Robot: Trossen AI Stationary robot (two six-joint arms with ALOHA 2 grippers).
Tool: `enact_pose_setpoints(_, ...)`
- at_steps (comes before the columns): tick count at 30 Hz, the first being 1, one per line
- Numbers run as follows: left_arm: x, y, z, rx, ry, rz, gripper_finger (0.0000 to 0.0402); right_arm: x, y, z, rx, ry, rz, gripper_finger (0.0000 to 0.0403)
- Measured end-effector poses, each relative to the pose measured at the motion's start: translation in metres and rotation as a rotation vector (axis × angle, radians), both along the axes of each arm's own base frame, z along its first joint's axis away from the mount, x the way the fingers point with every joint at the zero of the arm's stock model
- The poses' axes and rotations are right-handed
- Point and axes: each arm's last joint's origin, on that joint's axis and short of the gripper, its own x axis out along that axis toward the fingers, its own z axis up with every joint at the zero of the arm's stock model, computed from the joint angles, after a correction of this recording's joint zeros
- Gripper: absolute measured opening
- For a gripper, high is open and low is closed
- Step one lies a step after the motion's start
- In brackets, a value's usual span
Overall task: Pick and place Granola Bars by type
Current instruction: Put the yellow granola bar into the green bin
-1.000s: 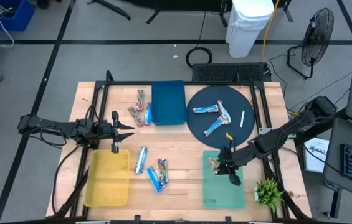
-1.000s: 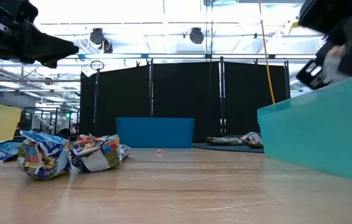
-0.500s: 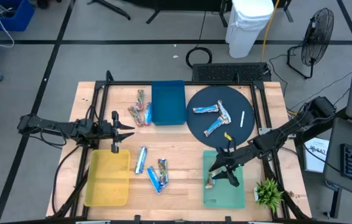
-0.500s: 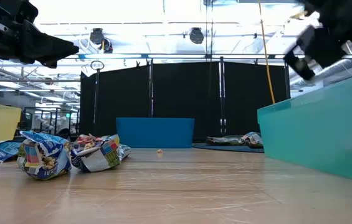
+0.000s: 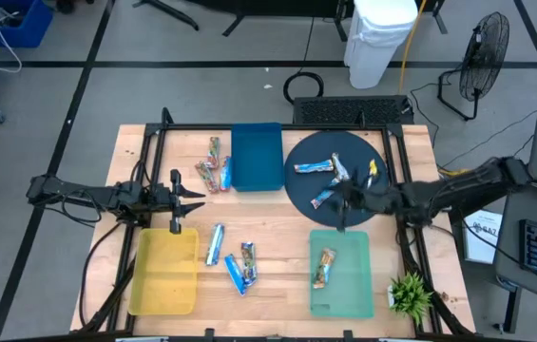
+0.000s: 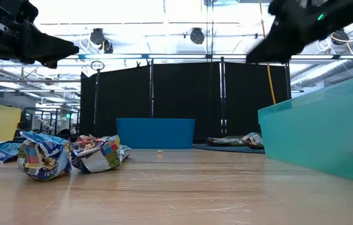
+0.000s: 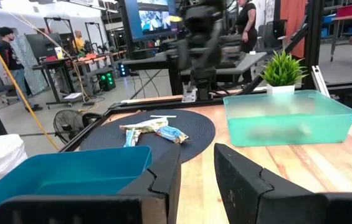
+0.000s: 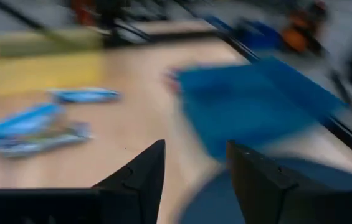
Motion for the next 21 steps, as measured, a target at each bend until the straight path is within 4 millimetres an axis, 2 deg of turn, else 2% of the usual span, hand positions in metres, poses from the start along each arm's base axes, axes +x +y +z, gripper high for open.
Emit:
enact_pose_setpoints(5,0.0,0.0,0.0,0.0,0.0,0.0,0.0102,-0.018,-0.051,-0.016,0.135,0.213,-0.356,0.0186)
enact_pose_setpoints(9,0.0,0.0,0.0,0.0,0.0,0.0,0.0102,-0.033,-0.077,-0.032,0.256,0.344,-0.54,0.0202)
enact_pose_setpoints(14,0.0,0.0,0.0,0.0,0.0,0.0,0.0102,-0.037,-0.09,-0.048,0.334,0.366,-0.592,0.0207)
enact_pose_setpoints(21,0.0,0.0,0.0,0.0,0.0,0.0,0.0102,-0.036,-0.092,-0.076,0.387,0.42,-0.576,0.0202)
